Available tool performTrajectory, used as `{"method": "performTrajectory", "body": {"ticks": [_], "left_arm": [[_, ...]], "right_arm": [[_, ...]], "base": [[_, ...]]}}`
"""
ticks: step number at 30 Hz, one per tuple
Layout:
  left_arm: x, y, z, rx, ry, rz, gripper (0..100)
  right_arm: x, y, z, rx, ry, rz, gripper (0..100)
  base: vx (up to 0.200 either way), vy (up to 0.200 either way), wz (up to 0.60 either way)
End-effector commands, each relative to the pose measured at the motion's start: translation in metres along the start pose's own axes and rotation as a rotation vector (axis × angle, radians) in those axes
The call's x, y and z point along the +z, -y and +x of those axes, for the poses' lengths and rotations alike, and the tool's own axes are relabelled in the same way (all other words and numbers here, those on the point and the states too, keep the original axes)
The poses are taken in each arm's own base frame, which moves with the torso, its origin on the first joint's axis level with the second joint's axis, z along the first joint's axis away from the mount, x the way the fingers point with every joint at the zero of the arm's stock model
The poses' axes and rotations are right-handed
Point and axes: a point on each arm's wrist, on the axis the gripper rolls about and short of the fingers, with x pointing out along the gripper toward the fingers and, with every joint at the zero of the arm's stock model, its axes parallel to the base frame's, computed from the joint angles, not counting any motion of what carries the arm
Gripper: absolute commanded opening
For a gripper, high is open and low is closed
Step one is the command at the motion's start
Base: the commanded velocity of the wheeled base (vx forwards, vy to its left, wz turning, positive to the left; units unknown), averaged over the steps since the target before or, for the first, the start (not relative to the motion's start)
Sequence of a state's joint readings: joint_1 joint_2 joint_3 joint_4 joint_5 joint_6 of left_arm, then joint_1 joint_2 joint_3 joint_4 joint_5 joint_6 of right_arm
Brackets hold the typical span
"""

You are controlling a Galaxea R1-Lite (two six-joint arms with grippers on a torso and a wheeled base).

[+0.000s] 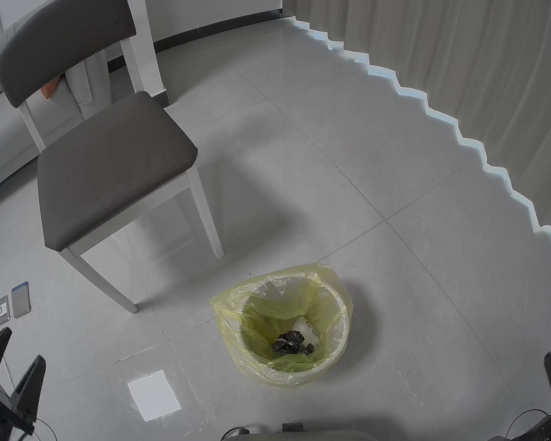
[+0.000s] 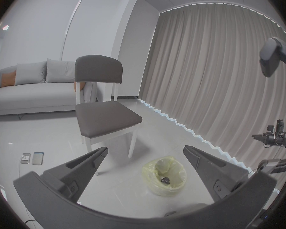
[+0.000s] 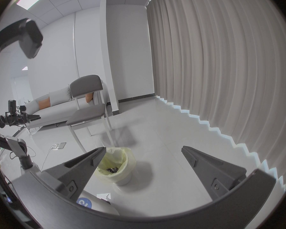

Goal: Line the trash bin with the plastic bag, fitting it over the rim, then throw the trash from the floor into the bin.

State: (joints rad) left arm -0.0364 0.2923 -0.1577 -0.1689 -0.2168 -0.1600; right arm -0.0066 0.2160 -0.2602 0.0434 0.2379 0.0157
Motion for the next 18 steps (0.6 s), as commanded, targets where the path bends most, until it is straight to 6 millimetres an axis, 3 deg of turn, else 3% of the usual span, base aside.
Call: {"method": "performTrajectory", "body": {"ticks": [1, 7, 18], "left_arm": [[-0.0566, -0.0047, -0.0243, 0.124, 0.02, 0.09, 100], [-0.061, -0.008, -0.0231, 0.217, 0.018, 0.139, 100], [-0.0643, -0.009, -0.0232, 0.243, -0.013, 0.152, 100]], "right_arm": [[-0.062, 0.0007, -0.004, -0.008, 0.095, -0.005, 100], [-0.0635, 0.0041, -0.0041, -0.156, 0.085, 0.006, 100], [-0.0636, 0.0043, -0.0042, -0.17, 0.079, -0.047, 100]], "base": [[0.0, 0.0, 0.0], [0.0, 0.0, 0.0], [0.0, 0.0, 0.0]]}}
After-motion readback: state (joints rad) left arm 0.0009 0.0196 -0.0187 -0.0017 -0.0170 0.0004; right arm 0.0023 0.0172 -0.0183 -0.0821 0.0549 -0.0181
